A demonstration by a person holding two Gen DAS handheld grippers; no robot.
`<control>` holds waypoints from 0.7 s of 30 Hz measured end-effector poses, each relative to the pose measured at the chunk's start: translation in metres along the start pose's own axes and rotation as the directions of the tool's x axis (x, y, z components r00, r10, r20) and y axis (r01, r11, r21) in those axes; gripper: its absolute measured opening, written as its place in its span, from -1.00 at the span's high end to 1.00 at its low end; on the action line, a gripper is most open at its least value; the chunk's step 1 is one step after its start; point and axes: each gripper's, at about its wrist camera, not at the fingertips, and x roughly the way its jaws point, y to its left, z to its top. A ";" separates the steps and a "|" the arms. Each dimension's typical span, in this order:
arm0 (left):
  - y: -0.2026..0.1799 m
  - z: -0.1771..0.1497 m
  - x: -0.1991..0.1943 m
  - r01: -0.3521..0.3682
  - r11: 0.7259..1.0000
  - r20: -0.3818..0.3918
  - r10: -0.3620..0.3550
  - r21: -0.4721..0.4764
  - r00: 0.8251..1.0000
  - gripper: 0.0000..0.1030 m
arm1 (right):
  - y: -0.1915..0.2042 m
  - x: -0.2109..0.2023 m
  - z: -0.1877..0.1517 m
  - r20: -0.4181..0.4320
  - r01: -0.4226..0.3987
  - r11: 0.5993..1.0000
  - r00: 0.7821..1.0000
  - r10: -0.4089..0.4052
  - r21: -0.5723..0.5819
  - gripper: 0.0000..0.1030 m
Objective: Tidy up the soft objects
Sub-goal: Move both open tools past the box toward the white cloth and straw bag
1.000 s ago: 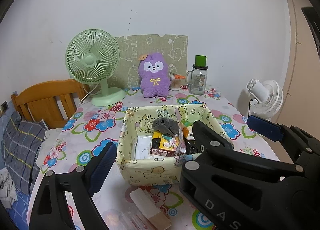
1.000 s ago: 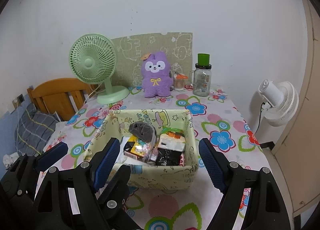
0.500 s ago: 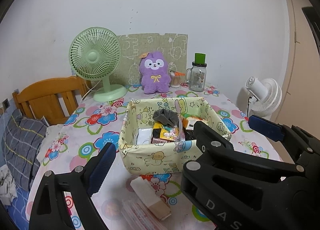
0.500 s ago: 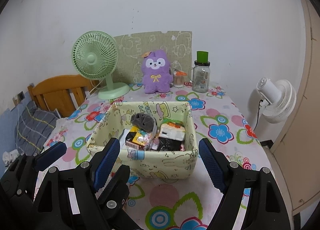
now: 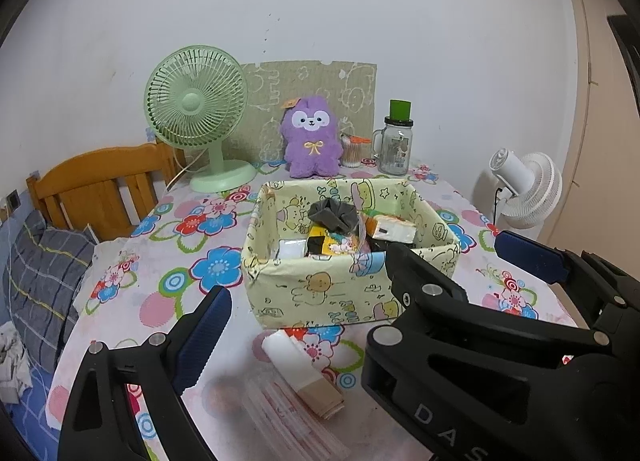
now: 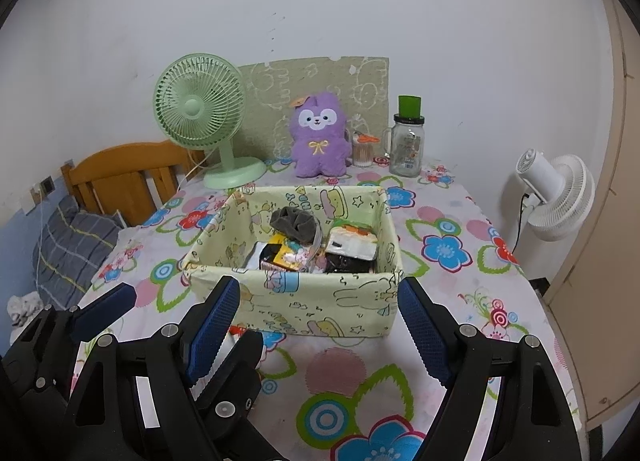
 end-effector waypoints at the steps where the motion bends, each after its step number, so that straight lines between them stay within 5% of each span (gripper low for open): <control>1: 0.001 -0.001 0.000 0.000 1.000 -0.002 0.000 -0.002 1.000 -0.84 | 0.000 0.000 -0.001 -0.001 -0.001 1.000 1.000 0.001 -0.001 -0.62; 21: 0.014 -0.026 0.008 0.006 1.000 -0.050 -0.007 -0.007 0.999 -0.84 | 0.014 0.012 -0.026 -0.040 -0.024 0.999 0.999 0.023 -0.026 -0.62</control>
